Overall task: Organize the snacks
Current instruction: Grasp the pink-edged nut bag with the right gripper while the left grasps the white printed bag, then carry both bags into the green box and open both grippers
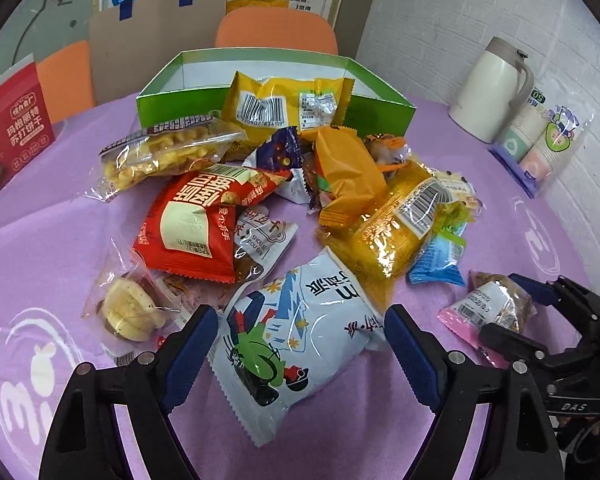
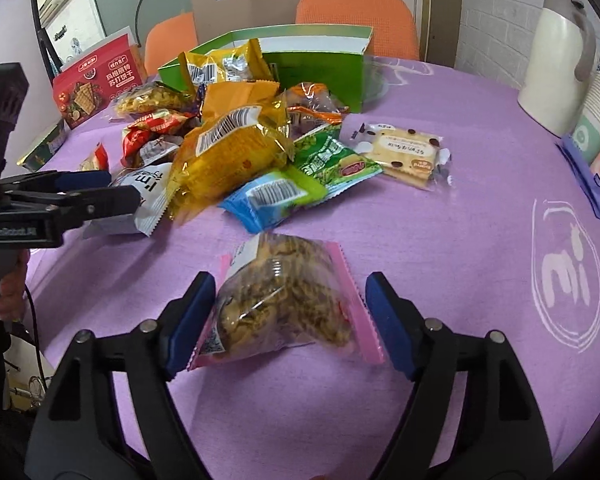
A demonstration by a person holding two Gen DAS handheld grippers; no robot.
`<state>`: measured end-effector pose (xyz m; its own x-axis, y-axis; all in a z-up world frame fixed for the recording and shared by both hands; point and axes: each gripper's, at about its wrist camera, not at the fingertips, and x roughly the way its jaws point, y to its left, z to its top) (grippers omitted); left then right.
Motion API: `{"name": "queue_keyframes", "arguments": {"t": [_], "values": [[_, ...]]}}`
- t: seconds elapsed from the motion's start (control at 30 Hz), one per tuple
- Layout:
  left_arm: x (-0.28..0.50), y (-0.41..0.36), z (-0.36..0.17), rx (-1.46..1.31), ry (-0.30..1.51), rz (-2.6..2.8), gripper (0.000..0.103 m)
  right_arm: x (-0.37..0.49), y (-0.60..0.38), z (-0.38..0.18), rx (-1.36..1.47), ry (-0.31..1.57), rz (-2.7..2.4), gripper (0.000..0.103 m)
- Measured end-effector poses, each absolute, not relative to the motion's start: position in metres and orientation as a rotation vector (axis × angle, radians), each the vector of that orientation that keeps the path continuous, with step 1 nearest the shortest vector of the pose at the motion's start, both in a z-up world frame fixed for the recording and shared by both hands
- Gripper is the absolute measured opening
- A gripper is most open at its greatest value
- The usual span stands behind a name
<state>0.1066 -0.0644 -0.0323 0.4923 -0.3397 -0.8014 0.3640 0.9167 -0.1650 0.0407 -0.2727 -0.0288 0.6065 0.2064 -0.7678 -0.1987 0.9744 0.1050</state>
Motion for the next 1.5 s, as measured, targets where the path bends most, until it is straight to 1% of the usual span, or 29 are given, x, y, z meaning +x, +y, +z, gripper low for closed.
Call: {"name": "queue_keyframes", "arguments": {"t": [0.03,0.1,0.17,0.23,0.3,0.37,0.43,0.57,0.6,0.63,0.73,0.83,0.97,1.03,1.1,1.17,1.27,1.3,1.33,1.37,1.4,1.43,1.5], "values": [[0.103,-0.064,-0.033,0.03,0.956,-0.436,0.087,0.04,-0.273,-0.028,0.008,0.886,0.238,0.079],[0.094,-0.06,-0.033,0.028,0.958,-0.466,0.08,0.041,-0.271,-0.027,-0.003,0.884,0.241,0.081],[0.083,-0.056,-0.032,0.029,0.96,-0.479,0.076,0.043,-0.267,-0.028,-0.02,0.888,0.24,0.082],[0.07,-0.054,-0.031,0.036,0.967,-0.491,0.076,0.041,-0.264,-0.028,-0.034,0.884,0.241,0.082],[0.059,-0.051,-0.029,0.03,0.983,-0.511,0.076,0.038,-0.261,-0.028,-0.045,0.869,0.245,0.084],[0.056,-0.049,-0.024,0.015,0.985,-0.517,0.076,0.033,-0.261,-0.027,-0.053,0.855,0.254,0.089],[0.06,-0.045,-0.02,0.001,0.974,-0.474,0.077,0.03,-0.261,-0.026,-0.056,0.843,0.257,0.098],[0.064,-0.039,-0.028,-0.075,1.035,-0.48,0.078,0.029,-0.264,-0.025,-0.053,0.841,0.243,0.099],[0.062,-0.039,-0.031,-0.085,1.05,-0.486,0.084,0.029,-0.265,-0.026,-0.05,0.841,0.24,0.099],[0.061,-0.04,-0.035,-0.086,1.055,-0.474,0.087,0.03,-0.266,-0.027,-0.039,0.843,0.237,0.099],[0.059,-0.045,-0.039,-0.092,1.045,-0.462,0.088,0.032,-0.268,-0.029,-0.003,0.848,0.251,0.099],[0.061,-0.052,-0.039,-0.06,1.039,-0.463,0.088,0.03,-0.262,-0.029,-0.039,0.844,0.252,0.1],[0.057,-0.054,-0.038,-0.024,1.02,-0.463,0.087,0.033,-0.264,-0.032,-0.011,0.889,0.242,0.1],[0.059,-0.054,-0.038,-0.031,1.025,-0.461,0.088,0.036,-0.268,-0.033,0.036,0.911,0.236,0.091],[0.064,-0.058,-0.039,-0.03,1.037,-0.451,0.088,0.038,-0.27,-0.033,0.047,0.909,0.228,0.084],[0.065,-0.059,-0.039,-0.017,1.033,-0.449,0.088,0.037,-0.269,-0.034,0.045,0.907,0.223,0.082],[0.065,-0.063,-0.041,0.012,1.007,-0.459,0.088,0.037,-0.268,-0.036,0.052,0.913,0.229,0.072],[0.063,-0.065,-0.043,0.036,0.989,-0.47,0.087,0.037,-0.268,-0.037,0.065,0.912,0.236,0.067],[0.061,-0.068,-0.043,0.062,0.971,-0.485,0.083,0.037,-0.267,-0.037,0.065,0.908,0.234,0.065],[0.059,-0.071,-0.043,0.094,0.956,-0.492,0.068,0.037,-0.266,-0.036,0.057,0.902,0.234,0.064],[0.058,-0.073,-0.042,0.114,0.955,-0.486,0.063,0.036,-0.265,-0.036,0.056,0.896,0.236,0.061],[0.058,-0.074,-0.04,0.107,0.959,-0.485,0.062,0.035,-0.265,-0.034,0.067,0.891,0.235,0.056],[0.058,-0.071,-0.036,0.09,0.966,-0.487,0.058,0.031,-0.263,-0.027,0.073,0.875,0.242,0.054]]}}
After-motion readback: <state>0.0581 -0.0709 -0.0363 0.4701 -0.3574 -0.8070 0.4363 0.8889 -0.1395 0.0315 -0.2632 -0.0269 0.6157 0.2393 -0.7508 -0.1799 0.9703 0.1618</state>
